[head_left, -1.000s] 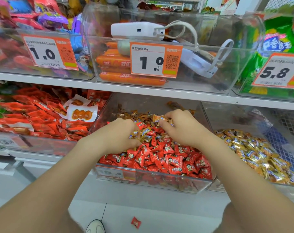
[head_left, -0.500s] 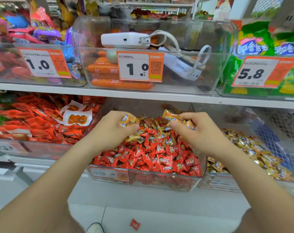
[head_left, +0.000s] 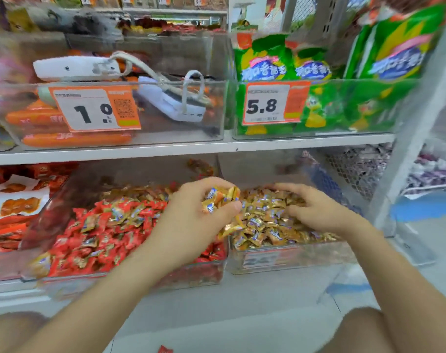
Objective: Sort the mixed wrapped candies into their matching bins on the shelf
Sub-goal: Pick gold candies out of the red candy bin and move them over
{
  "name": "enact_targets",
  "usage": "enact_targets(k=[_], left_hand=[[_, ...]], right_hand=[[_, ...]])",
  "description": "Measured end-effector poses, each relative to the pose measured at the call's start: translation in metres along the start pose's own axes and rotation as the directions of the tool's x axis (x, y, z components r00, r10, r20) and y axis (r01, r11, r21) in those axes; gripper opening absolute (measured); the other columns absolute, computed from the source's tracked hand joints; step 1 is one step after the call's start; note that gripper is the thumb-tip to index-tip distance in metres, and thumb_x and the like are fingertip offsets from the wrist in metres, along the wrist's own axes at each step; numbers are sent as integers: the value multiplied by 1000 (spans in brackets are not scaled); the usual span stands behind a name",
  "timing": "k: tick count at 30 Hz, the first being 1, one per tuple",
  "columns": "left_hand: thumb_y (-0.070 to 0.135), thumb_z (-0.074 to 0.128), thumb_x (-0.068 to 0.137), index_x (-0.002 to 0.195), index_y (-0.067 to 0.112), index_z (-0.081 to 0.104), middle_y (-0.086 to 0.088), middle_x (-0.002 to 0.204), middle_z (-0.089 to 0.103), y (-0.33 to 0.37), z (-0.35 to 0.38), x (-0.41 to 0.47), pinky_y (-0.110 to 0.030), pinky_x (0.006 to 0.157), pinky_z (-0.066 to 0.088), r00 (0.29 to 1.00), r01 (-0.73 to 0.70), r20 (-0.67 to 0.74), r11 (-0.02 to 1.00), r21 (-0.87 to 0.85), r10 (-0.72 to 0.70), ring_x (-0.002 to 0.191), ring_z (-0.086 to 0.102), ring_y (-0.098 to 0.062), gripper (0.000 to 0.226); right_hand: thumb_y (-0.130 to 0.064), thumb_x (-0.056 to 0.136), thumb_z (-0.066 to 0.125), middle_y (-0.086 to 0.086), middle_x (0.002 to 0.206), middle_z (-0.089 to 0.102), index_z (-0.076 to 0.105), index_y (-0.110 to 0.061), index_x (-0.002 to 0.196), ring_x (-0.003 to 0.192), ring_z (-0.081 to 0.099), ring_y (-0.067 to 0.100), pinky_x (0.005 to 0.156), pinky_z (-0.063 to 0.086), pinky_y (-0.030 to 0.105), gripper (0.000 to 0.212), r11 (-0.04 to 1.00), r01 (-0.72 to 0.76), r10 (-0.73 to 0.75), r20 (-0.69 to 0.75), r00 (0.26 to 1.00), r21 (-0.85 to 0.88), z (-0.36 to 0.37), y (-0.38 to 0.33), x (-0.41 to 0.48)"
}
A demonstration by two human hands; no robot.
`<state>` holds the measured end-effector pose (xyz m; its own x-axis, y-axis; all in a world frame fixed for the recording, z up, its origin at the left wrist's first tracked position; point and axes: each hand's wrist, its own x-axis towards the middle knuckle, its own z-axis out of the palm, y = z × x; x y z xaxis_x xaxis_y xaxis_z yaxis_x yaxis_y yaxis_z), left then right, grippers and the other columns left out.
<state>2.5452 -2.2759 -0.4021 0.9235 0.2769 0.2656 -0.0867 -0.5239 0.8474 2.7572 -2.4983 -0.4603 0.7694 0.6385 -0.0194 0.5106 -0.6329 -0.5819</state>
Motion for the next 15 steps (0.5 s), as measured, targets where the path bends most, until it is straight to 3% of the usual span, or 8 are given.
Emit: enact_targets(k=[2, 4, 5, 7, 9, 12, 15], left_hand=[[39, 75, 93, 104, 35, 72, 26, 84, 68, 8, 30, 12, -16, 67, 40, 997, -72, 41, 985, 158, 66, 64, 59, 5, 12], [46, 72, 94, 110, 40, 69, 20, 102, 71, 10, 59, 31, -25, 81, 41, 994, -97, 77, 948, 302, 77, 80, 64, -3, 18], [47, 70, 95, 114, 40, 68, 14, 111, 72, 10, 73, 41, -29, 87, 43, 995, -87, 79, 937, 339, 64, 89, 66, -13, 21], [46, 68, 96, 119, 37, 67, 5, 121, 72, 3, 100, 64, -37, 93, 49, 998, -37, 59, 923, 383, 15, 105, 66, -27, 25], [48, 72, 94, 127, 34, 64, 3, 127, 69, -8, 123, 85, -37, 94, 48, 996, 8, 81, 922, 387, -43, 117, 61, -26, 37], [57, 84, 81, 146, 31, 52, 1, 144, 56, -19, 138, 106, -38, 110, 46, 937, 25, 325, 951, 309, -130, 131, 55, -19, 77], [55, 78, 88, 151, 28, 50, 3, 152, 50, -19, 136, 110, -32, 115, 39, 888, -86, 450, 928, 362, -93, 139, 49, -17, 75]], right_hand=[[-4, 92, 58, -10, 151, 51, 46, -38, 155, 116, 58, 1, 113, 46, 38, 72, 997, 45, -42, -55, 998, 62, -8, 13, -8], [1, 89, 50, -10, 149, 56, 49, -39, 153, 108, 70, 15, 97, 58, 44, 75, 998, 29, -19, -155, 988, 63, -14, 23, -16], [3, 90, 49, -9, 144, 61, 53, -38, 150, 102, 74, 18, 89, 61, 43, 73, 999, 16, -8, -195, 981, 41, -17, 30, -18], [1, 94, 53, -7, 131, 71, 64, -32, 141, 101, 74, 14, 89, 60, 34, 59, 999, -27, 16, -257, 966, -39, -22, 42, -21], [-6, 96, 59, -10, 111, 76, 73, -28, 129, 96, 73, 8, 92, 56, 27, 42, 996, -65, 45, -298, 954, -55, -25, 52, -25], [-11, 97, 61, -14, 90, 77, 77, -33, 113, 78, 71, -3, 76, 55, 15, 32, 996, -67, 84, -325, 942, 63, -28, 55, -31], [-11, 96, 61, -12, 83, 77, 75, -37, 106, 75, 71, 3, 66, 54, 17, 32, 994, -38, 68, -310, 948, 102, -31, 48, -35]])
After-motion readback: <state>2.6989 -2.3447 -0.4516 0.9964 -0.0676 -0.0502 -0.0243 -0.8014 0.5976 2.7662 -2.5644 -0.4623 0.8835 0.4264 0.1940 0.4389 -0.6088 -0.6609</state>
